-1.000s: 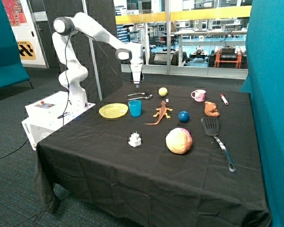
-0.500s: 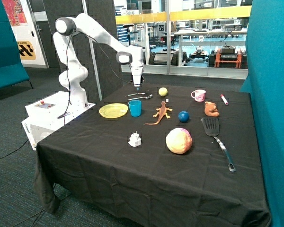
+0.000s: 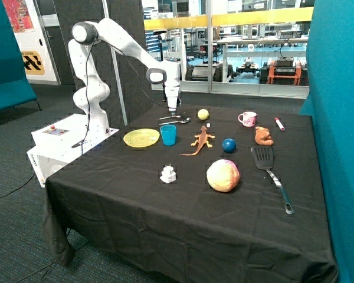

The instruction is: Set the table

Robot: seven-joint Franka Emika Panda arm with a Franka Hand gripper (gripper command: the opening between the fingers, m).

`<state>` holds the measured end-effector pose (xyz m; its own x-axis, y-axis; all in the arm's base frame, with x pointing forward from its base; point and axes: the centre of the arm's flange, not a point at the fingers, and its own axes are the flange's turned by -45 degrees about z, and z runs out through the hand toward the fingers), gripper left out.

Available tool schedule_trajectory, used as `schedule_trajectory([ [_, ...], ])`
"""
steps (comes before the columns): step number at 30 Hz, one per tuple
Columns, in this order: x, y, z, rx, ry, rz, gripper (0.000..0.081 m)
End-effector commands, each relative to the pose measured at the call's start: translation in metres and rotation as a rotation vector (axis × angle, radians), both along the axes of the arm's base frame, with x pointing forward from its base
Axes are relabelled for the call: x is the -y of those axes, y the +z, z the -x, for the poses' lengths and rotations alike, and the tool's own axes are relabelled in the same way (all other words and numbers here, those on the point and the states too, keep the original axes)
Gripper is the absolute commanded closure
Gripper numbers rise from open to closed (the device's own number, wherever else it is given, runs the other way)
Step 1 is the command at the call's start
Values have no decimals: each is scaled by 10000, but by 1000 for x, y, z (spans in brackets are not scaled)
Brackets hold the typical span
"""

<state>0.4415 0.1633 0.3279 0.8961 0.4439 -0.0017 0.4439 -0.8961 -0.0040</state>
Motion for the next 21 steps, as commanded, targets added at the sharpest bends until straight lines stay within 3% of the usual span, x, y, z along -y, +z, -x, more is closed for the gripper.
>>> schedule_trajectory([
  [1,-5,-17,0,33,70,28,293],
  [21,-3,-36,-18,33,-159,28,310],
])
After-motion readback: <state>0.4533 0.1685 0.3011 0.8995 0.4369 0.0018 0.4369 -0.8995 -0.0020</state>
